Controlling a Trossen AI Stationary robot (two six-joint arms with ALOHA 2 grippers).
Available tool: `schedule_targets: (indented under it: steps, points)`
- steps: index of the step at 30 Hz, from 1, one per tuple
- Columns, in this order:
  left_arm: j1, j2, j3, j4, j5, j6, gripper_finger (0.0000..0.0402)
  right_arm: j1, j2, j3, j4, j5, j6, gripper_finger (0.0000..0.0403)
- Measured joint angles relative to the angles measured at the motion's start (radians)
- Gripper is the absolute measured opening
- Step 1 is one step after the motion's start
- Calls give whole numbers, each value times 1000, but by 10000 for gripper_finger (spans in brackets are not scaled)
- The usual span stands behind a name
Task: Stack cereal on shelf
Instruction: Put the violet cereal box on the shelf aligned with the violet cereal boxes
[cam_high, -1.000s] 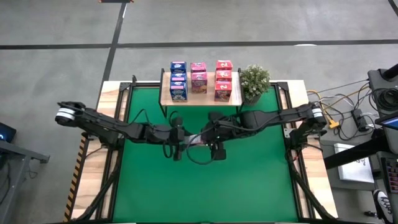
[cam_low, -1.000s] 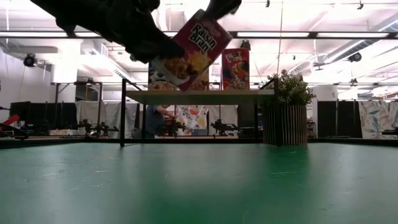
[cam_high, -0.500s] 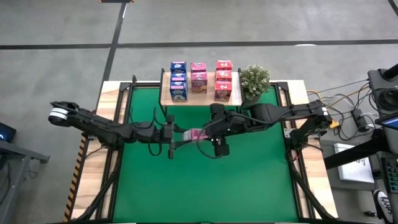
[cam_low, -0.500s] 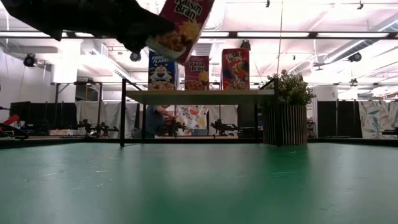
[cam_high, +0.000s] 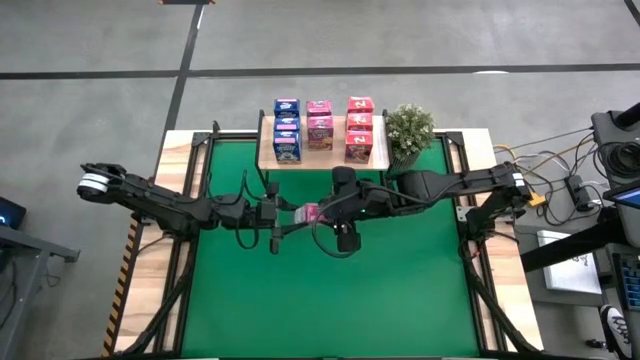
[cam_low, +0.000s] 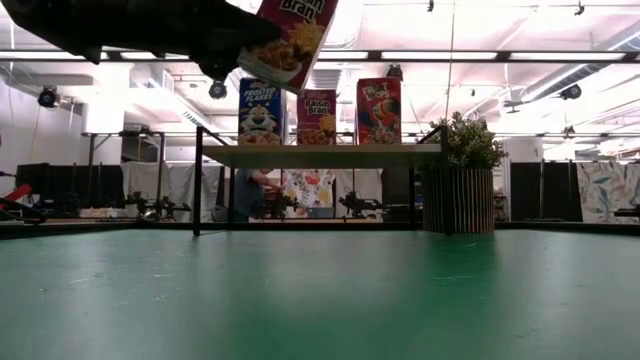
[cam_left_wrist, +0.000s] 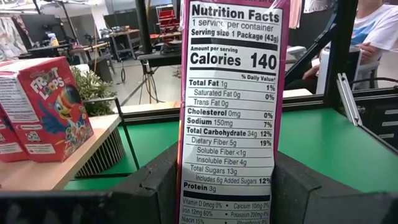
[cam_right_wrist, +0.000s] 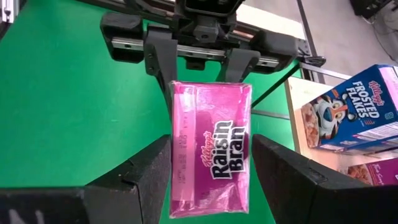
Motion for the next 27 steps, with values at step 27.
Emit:
schedule_targets:
  steps: [27]
  points:
    - [0,0,0,48,1,-3,184,-3,17,-1,9,-2,-9,148]
